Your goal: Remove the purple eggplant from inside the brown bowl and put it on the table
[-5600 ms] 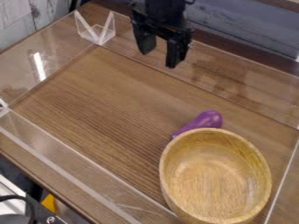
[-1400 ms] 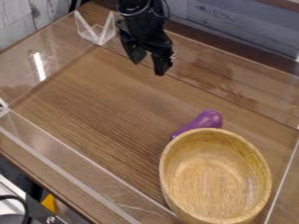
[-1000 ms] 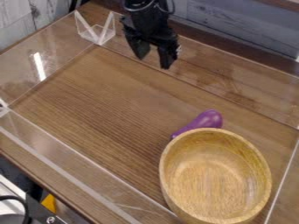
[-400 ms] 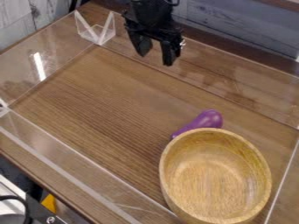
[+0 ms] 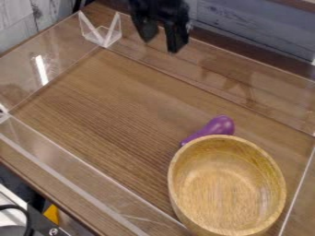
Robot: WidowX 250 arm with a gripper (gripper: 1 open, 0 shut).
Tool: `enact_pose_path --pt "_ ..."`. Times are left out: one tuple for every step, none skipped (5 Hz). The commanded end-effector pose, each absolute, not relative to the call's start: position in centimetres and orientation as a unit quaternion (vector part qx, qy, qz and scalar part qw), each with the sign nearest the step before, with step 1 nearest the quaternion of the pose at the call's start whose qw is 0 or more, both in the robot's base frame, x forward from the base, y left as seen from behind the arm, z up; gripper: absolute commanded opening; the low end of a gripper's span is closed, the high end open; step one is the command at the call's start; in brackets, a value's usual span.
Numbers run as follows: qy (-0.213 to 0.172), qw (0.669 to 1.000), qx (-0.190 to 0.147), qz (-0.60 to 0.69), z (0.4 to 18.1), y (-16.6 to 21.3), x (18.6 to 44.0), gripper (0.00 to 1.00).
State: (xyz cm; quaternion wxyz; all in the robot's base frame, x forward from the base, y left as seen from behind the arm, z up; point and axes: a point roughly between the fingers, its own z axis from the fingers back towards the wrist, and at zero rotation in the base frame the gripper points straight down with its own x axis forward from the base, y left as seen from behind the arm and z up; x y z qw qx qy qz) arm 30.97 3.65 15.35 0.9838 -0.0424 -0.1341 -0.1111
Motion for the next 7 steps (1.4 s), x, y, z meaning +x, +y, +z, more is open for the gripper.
enact_pose_path --pt "-0.163 0.980 -0.036 -0.110 16.7 3.6 29.8 1.00" --pt "-0.159 0.982 -0.036 -0.097 15.7 3.7 29.4 1.00" --pt "-0.154 0.986 -0.031 -0.053 14.2 3.9 30.1 1.00" --pt "-0.150 0.988 -0.027 -0.018 12.7 4.2 31.0 1.00" --pt "-0.150 0.985 -0.031 -0.081 11.9 5.4 32.0 1.00" --pt "-0.159 0.981 -0.027 -0.108 11.8 6.8 32.7 1.00" --pt "-0.164 0.982 -0.021 -0.086 13.0 5.9 32.4 1.00"
